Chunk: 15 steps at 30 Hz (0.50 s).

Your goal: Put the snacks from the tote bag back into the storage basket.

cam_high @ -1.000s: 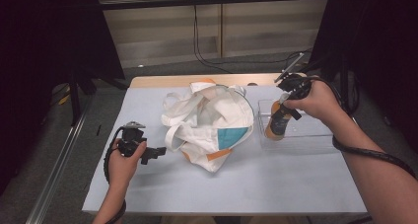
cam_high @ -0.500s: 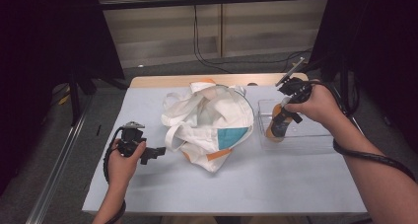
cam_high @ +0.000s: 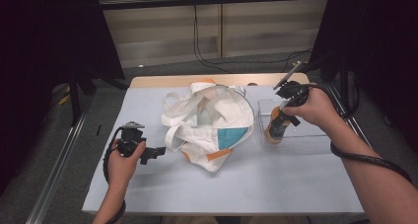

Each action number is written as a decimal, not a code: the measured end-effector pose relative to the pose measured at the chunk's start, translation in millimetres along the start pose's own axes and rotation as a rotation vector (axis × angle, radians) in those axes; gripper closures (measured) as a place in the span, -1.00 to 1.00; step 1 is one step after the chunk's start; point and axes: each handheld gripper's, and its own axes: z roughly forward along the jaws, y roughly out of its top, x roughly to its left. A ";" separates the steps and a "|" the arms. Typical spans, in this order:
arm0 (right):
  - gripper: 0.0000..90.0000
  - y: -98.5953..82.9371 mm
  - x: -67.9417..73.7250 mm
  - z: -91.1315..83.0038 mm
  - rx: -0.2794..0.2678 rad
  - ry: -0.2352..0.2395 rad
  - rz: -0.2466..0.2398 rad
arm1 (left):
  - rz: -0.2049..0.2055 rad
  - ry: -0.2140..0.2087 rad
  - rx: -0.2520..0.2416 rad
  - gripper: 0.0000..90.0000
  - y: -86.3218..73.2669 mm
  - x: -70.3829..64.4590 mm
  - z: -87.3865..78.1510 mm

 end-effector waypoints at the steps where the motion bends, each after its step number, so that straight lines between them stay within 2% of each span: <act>1: -0.33 -0.2 0.7 0.9 -0.001 0.002 0.004 | -0.001 0.000 -0.001 -0.89 -0.3 0.0 0.0; 11: -0.33 -3.2 3.8 11.7 0.005 -0.009 -0.010 | -0.008 0.000 -0.007 -0.89 -0.9 -0.5 -0.1; 13: -0.33 -3.8 4.4 13.9 0.007 -0.009 -0.007 | 0.005 0.007 -0.001 -0.89 -1.3 0.3 -1.7; 15: -0.33 -4.3 4.9 15.7 0.011 -0.008 -0.003 | -0.010 0.001 -0.006 -0.89 -2.0 -0.4 -2.1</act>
